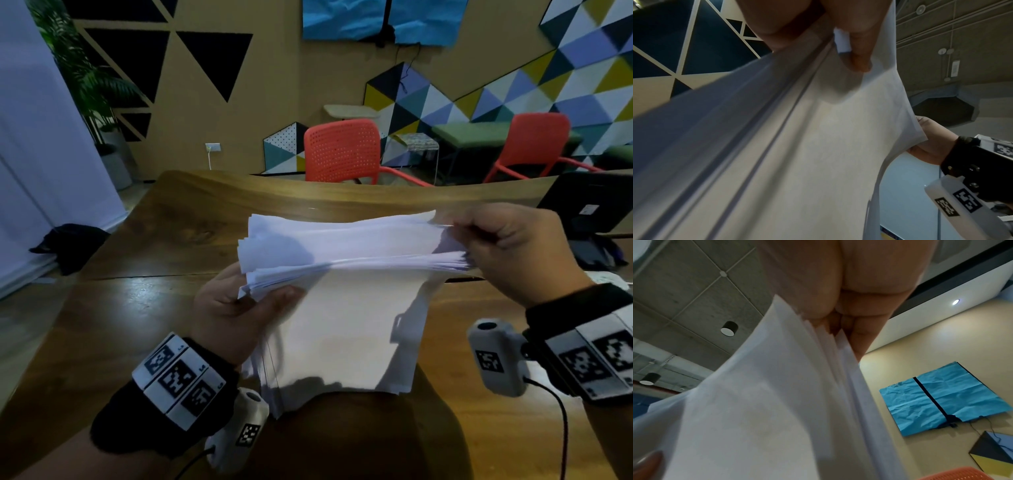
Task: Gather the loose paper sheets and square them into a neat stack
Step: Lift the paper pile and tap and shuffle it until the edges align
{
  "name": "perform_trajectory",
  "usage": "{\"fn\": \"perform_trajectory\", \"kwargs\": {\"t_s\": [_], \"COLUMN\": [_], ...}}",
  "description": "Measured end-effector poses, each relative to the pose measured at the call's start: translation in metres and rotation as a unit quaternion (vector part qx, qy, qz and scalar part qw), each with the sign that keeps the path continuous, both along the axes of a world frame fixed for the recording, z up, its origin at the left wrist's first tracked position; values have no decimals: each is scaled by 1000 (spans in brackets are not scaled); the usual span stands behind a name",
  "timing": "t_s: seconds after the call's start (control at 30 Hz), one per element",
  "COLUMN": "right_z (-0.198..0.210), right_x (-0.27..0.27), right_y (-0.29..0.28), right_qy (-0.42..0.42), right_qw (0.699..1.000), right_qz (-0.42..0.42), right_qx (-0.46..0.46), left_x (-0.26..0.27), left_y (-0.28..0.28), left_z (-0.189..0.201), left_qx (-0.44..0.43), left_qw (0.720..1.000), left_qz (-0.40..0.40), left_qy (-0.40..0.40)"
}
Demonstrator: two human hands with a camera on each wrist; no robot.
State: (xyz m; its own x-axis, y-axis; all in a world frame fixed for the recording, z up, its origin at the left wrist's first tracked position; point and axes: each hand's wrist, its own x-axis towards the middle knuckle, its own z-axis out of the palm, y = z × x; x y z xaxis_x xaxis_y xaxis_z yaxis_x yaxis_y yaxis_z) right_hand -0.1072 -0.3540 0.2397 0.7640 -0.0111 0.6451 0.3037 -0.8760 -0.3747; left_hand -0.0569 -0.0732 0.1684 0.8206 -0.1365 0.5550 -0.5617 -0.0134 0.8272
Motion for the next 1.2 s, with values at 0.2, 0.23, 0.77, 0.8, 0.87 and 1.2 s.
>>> {"fn": "perform_trajectory", "kwargs": {"t_s": [0.2,0.23,0.77,0.8,0.87,1.2], "right_z": [-12,-18,-72,-74,-73,-48], "right_x": [-9,-12,20,17,9,-29], "right_y": [-28,-33,31,35,47,73], "right_qy": [180,281,216,212,186,35], "right_qw": [939,905,795,789,791,851], "right_qz": [79,84,149,142,129,84], "right_qx": [281,310,547,559,569,517], "left_x": [0,0,21,20,15,-20], "left_y": [3,4,23,22,15,-13], "left_z": [-3,-5,-22,-25,-28,10], "left_qx": [-17,-23,-24,1,64,-43], "left_qw": [999,998,979,975,975,994], "left_qz": [9,10,-39,-33,24,44], "left_qy": [42,56,196,218,213,87]}}
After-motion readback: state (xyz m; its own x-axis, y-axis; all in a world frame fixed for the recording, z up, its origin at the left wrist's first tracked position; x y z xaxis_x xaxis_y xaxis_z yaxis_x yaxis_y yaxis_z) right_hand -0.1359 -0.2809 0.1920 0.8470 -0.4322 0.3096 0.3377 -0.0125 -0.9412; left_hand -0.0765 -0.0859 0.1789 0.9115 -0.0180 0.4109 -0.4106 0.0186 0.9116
